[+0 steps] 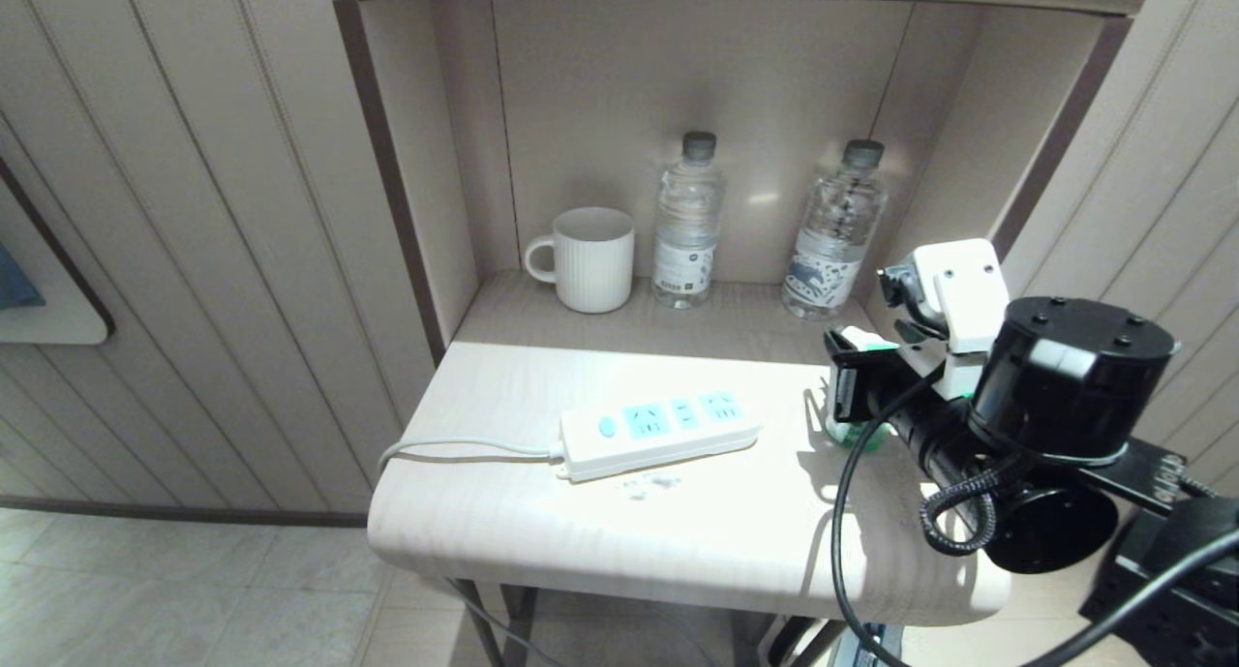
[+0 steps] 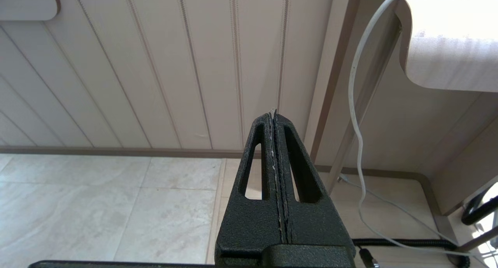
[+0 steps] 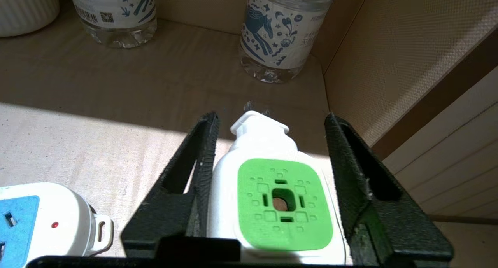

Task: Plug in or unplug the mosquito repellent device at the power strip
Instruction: Pick up the mosquito repellent liquid

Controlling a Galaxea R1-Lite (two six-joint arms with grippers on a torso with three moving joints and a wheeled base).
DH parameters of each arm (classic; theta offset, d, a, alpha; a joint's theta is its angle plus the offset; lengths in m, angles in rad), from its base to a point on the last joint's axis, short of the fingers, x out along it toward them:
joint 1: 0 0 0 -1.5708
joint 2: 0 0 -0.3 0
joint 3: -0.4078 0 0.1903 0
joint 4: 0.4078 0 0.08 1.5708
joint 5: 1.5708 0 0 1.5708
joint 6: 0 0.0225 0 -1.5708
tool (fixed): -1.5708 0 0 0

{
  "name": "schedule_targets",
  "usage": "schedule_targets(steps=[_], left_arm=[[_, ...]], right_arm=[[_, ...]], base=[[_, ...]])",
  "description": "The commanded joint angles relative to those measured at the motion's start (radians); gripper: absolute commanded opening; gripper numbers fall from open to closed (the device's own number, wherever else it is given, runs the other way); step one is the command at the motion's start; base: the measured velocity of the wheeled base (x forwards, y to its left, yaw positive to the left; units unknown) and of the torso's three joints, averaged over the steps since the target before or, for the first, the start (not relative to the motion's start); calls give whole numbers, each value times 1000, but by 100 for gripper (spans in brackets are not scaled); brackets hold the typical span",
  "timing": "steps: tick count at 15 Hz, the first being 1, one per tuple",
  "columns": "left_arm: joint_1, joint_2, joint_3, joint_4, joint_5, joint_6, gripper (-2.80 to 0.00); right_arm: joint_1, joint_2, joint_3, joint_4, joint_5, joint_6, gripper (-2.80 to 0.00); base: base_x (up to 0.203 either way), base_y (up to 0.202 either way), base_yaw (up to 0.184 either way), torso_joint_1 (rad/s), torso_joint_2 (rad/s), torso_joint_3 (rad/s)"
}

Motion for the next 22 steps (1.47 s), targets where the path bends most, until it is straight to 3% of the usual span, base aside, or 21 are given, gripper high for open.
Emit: schedule_targets(steps=[1, 11, 17, 22], left_arm=[[0, 0, 0, 0, 0, 0, -280], [0, 0, 0, 0, 0, 0, -280], [0, 0, 0, 0, 0, 0, -280], [0, 0, 0, 0, 0, 0, -280]], right_arm=[[-1, 2, 1, -7, -4, -1, 0], [1, -24, 38, -9, 9, 21, 0], [4, -13, 56, -18, 7, 94, 0], [-2, 36, 101, -167, 6, 133, 0]], base=[[0, 0, 0, 0, 0, 0], [0, 0, 0, 0, 0, 0], [0, 0, 0, 0, 0, 0], [0, 0, 0, 0, 0, 0]])
